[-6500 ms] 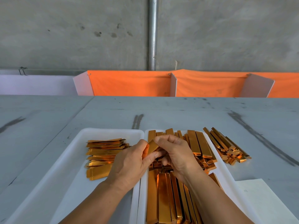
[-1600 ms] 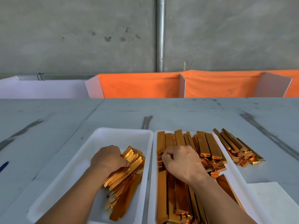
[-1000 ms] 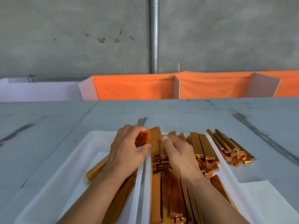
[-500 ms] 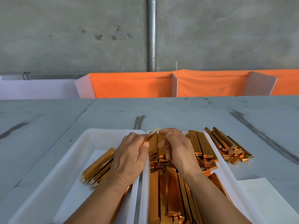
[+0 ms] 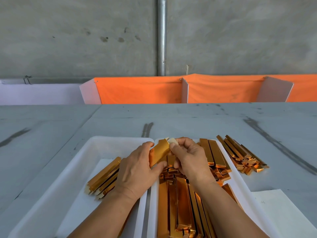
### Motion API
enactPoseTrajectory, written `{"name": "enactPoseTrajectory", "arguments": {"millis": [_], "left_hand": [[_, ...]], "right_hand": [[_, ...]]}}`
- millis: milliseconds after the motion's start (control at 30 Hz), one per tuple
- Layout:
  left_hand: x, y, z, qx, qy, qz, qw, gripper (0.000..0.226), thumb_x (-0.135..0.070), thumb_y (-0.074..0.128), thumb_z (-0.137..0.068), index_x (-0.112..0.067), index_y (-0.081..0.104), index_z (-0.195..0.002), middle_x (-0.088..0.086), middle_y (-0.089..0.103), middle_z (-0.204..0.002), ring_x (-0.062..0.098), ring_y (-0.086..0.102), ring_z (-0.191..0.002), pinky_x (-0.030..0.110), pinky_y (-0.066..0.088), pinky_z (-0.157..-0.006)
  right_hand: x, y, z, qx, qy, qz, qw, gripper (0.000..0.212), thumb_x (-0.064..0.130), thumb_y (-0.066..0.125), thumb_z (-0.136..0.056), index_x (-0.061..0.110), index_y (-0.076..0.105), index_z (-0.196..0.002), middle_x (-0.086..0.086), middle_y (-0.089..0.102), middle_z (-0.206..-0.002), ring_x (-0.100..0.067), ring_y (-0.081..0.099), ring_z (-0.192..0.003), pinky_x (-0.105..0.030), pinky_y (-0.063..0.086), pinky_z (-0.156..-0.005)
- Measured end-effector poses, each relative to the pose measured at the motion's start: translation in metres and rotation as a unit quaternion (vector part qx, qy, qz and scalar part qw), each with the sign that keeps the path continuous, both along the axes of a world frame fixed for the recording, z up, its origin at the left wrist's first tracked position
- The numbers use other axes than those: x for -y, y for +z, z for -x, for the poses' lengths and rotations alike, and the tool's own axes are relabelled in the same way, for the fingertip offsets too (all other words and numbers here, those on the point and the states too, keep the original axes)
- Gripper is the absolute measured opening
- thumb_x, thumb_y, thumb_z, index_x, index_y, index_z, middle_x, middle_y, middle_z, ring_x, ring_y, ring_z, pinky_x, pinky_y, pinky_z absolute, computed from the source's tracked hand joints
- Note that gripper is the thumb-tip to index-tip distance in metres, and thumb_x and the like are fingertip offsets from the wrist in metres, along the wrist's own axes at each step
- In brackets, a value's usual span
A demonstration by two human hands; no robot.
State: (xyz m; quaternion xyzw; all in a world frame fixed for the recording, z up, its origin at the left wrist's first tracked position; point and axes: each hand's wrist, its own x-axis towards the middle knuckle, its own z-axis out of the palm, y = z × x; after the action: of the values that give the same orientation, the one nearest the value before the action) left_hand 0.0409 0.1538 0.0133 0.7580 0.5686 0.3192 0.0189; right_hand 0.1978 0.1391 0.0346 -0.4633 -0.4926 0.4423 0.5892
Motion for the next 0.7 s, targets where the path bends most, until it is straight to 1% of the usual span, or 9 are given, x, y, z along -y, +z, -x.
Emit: {"name": "enactPoseTrajectory", "arguments": {"millis": [67, 133, 300, 400, 433, 500, 567, 633, 700], "left_hand": [[0.0006, 0.0011, 0.0002, -0.011, 0.005, -0.007, 1.000, 0.039, -0.063, 0.056, -0.084, -0.033, 0.043, -0.105, -0.016, 0.047, -0.076, 0.006, 0.051, -0.069, 0.013, 0.032, -0.056], [0.0010, 0.0026, 0.0012, -0.012, 0.003, -0.005, 1.000, 0.037, -0.064, 0.054, -0.084, -0.033, 0.038, -0.096, -0.014, 0.039, -0.067, 0.004, 0.045, -0.059, 0.012, 0.027, -0.051], [0.0013, 0.0034, 0.0011, -0.027, 0.003, 0.003, 1.000, 0.048, -0.071, 0.053, -0.078, -0.033, 0.038, -0.102, -0.014, 0.042, -0.067, 0.002, 0.047, -0.059, 0.011, 0.029, -0.052], [0.0009, 0.0012, 0.0001, -0.004, 0.009, 0.019, 1.000, 0.062, -0.071, 0.061, -0.074, -0.039, 0.030, -0.117, -0.017, 0.049, -0.078, 0.003, 0.055, -0.071, 0.012, 0.037, -0.060], [0.0004, 0.0004, 0.0002, 0.003, 0.014, 0.023, 1.000, 0.062, -0.070, 0.063, -0.074, -0.040, 0.030, -0.118, -0.018, 0.051, -0.080, 0.004, 0.057, -0.074, 0.013, 0.040, -0.063], [-0.0010, -0.0010, 0.0009, -0.001, 0.020, 0.021, 1.000, 0.048, -0.066, 0.062, -0.078, -0.039, 0.036, -0.109, -0.017, 0.053, -0.076, 0.005, 0.060, -0.072, 0.012, 0.039, -0.059], [-0.0022, -0.0019, 0.0028, 0.001, 0.020, 0.016, 1.000, 0.035, -0.061, 0.060, -0.082, -0.037, 0.038, -0.093, -0.015, 0.049, -0.066, 0.005, 0.056, -0.061, 0.012, 0.032, -0.051], [-0.0036, -0.0035, 0.0043, 0.017, 0.018, 0.012, 1.000, 0.032, -0.059, 0.059, -0.085, -0.035, 0.038, -0.090, -0.013, 0.046, -0.060, 0.002, 0.050, -0.053, 0.012, 0.029, -0.048], [-0.0043, -0.0044, 0.0047, 0.027, 0.020, 0.004, 0.999, 0.030, -0.057, 0.057, -0.086, -0.034, 0.039, -0.092, -0.012, 0.045, -0.058, 0.002, 0.049, -0.051, 0.011, 0.029, -0.048]], "right_hand": [[0.0002, -0.0002, 0.0008, 0.005, 0.005, 0.001, 1.000, 0.013, 0.021, 0.060, -0.098, 0.011, 0.068, -0.093, -0.012, 0.071, -0.077, -0.008, 0.049, -0.043, -0.014, 0.037, -0.040], [-0.0005, -0.0009, 0.0004, 0.006, 0.006, 0.001, 1.000, 0.015, 0.021, 0.058, -0.099, 0.012, 0.069, -0.093, -0.012, 0.071, -0.080, -0.008, 0.048, -0.043, -0.013, 0.037, -0.041], [-0.0019, -0.0031, -0.0010, 0.026, -0.005, -0.004, 1.000, 0.019, 0.019, 0.057, -0.099, 0.013, 0.070, -0.087, -0.012, 0.068, -0.072, -0.008, 0.048, -0.042, -0.014, 0.037, -0.041], [-0.0012, -0.0037, 0.0005, 0.056, -0.007, -0.028, 0.998, 0.017, 0.018, 0.057, -0.099, 0.017, 0.069, -0.089, -0.009, 0.071, -0.077, -0.008, 0.050, -0.044, -0.016, 0.041, -0.044], [-0.0007, -0.0041, 0.0013, 0.067, -0.003, -0.034, 0.997, 0.016, 0.019, 0.057, -0.099, 0.019, 0.070, -0.089, -0.008, 0.071, -0.078, -0.008, 0.051, -0.045, -0.016, 0.042, -0.045], [0.0008, -0.0047, 0.0028, 0.089, 0.006, -0.040, 0.995, 0.015, 0.021, 0.057, -0.099, 0.024, 0.070, -0.092, -0.004, 0.072, -0.078, -0.008, 0.054, -0.048, -0.016, 0.043, -0.048], [0.0023, -0.0047, 0.0040, 0.095, 0.016, -0.045, 0.994, 0.013, 0.021, 0.058, -0.099, 0.024, 0.070, -0.096, -0.002, 0.072, -0.078, -0.005, 0.057, -0.049, -0.016, 0.044, -0.048], [0.0028, -0.0047, 0.0045, 0.082, 0.013, -0.049, 0.995, 0.011, 0.017, 0.060, -0.098, 0.026, 0.067, -0.099, -0.002, 0.071, -0.074, -0.004, 0.058, -0.051, -0.018, 0.046, -0.050], [0.0022, -0.0052, 0.0045, 0.086, -0.013, -0.055, 0.995, 0.015, 0.015, 0.063, -0.095, 0.029, 0.064, -0.099, -0.007, 0.067, -0.071, -0.008, 0.057, -0.053, -0.024, 0.049, -0.053]]}}
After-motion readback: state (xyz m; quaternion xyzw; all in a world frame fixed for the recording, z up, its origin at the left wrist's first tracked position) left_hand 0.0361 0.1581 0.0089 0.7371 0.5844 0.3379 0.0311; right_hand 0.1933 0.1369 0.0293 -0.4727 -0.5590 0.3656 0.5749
